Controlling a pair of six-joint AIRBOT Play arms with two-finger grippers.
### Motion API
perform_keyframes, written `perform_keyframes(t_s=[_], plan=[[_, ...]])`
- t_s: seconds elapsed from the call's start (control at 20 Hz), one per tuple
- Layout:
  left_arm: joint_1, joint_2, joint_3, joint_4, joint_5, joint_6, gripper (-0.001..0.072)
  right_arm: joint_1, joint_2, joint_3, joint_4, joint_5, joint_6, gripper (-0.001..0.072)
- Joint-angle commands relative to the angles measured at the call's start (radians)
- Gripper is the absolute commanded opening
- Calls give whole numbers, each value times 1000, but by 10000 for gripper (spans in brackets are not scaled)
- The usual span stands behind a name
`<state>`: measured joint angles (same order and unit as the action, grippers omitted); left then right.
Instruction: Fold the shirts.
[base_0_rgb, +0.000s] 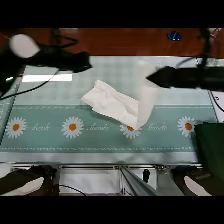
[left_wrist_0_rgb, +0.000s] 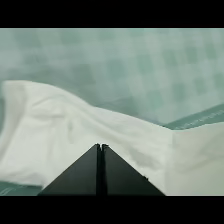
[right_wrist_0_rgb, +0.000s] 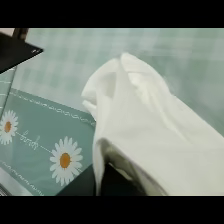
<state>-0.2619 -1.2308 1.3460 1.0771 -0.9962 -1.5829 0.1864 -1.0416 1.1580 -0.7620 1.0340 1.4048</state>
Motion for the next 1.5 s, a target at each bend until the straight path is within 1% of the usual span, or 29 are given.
perform_keyframes(t_s=[0.0, 0.1, 0.25, 0.35, 0.5, 0.55, 0.6, 0.65, 0.7, 0.75, 0.85, 0.95, 1.05, 1.1, 1.15, 1.2, 1.25, 1.3, 1.35, 1.4, 1.45], plan=[[96, 348, -290, 113, 37, -1, 17, 177, -296, 224, 5, -94, 21, 15], [106, 501, -449, 113, 68, -10, 17, 234, -448, 344, 5, -96, 32, 15], [106, 641, -618, 110, 88, -73, 17, 293, -627, 464, 5, -97, 52, 15], [105, 673, -679, 95, 87, -80, 18, 317, -717, 524, 5, -97, 58, 15], [105, 674, -729, 67, 92, -80, 18, 335, -810, 591, 8, -104, 100, 15], [104, 673, -739, 67, 99, -80, 17, 335, -831, 605, 24, -104, 106, 54], [104, 669, -747, 67, 106, -80, 18, 337, -848, 608, 71, -101, 99, 301], [104, 669, -756, 67, 122, -80, 17, 337, -858, 609, 127, -80, 53, 413], [104, 669, -766, 67, 141, -81, 17, 330, -857, 609, 163, -45, 23, 414], [104, 669, -774, 67, 157, -81, 18, 312, -845, 609, 183, 2, 24, 413], [105, 669, -779, 67, 179, -81, 17, 233, -790, 609, 175, 138, 40, 413], [105, 669, -778, 66, 184, -82, 18, 126, -681, 609, 82, 283, 56, 413], [104, 669, -778, 67, 184, -107, 18, 28, -520, 597, -169, 397, 83, 413], [104, 669, -778, 66, 185, -107, 18, -12, -414, 553, -341, 411, 109, 413], [104, 669, -778, 66, 185, -107, 17, -47, -306, 481, -494, 393, 141, 413], [104, 669, -779, 66, 185, -107, 18, -86, -183, 369, -633, 344, 195, 413], [104, 669, -779, 67, 185, -106, 17, -128, -61, 227, -729, 270, 260, 413], [104, 669, -779, 67, 185, -106, 17, -167, 49, 80, -775, 192, 325, 413], [104, 669, -779, 67, 186, -106, 18, -205, 148, -74, -782, 110, 390, 413], [104, 669, -779, 67, 186, -106, 17, -238, 233, -238, -763, 20, 457, 413], [104, 669, -779, 67, 186, -106, 18, -262, 286, -374, -714, -56, 510, 413]])
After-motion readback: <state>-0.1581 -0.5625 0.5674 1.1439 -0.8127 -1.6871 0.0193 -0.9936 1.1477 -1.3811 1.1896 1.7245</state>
